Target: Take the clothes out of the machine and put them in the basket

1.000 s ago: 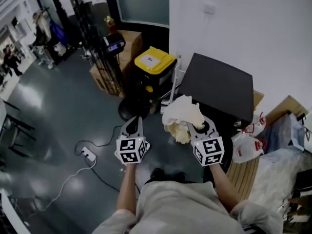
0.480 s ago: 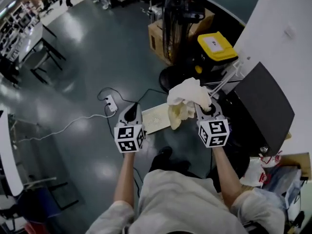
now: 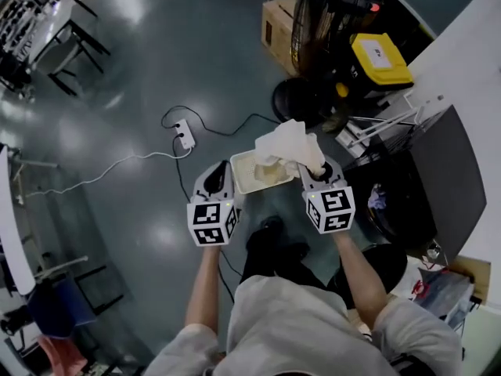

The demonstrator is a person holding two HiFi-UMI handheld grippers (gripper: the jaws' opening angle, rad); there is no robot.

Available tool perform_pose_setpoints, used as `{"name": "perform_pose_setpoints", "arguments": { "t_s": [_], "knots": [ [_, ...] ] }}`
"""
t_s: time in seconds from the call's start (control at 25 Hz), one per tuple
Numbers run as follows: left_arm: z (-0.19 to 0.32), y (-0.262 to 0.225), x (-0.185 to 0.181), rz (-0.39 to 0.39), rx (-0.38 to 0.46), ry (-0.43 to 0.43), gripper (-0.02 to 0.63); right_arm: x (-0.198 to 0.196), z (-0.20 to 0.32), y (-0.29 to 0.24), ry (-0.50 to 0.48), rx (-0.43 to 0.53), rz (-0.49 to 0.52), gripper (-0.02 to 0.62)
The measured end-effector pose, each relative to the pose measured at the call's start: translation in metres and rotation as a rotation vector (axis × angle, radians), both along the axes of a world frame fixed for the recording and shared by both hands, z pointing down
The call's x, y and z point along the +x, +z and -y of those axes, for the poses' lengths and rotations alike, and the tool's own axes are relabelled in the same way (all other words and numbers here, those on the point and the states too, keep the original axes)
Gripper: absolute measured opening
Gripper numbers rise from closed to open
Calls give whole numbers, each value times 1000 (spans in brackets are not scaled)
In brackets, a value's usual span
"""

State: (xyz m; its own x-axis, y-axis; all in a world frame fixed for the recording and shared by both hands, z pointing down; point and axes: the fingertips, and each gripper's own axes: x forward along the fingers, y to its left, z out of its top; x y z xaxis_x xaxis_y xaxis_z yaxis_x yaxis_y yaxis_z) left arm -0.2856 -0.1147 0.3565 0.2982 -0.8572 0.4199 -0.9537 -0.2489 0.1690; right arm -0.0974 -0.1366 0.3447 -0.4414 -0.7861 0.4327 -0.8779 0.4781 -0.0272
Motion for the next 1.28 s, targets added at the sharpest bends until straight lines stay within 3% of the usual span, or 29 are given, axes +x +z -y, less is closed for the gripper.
{"name": "perform_pose_setpoints", "arguments": {
  "t_s": [0.52,1.28],
  "knots": [
    [78,142,-10,-9,-80,-18,17,-40,55,171,-55,-139,-6,118],
    [70,376,4,-4,-163,-40,17,-33,66,485,-60,-274,-65,120]
  ]
}}
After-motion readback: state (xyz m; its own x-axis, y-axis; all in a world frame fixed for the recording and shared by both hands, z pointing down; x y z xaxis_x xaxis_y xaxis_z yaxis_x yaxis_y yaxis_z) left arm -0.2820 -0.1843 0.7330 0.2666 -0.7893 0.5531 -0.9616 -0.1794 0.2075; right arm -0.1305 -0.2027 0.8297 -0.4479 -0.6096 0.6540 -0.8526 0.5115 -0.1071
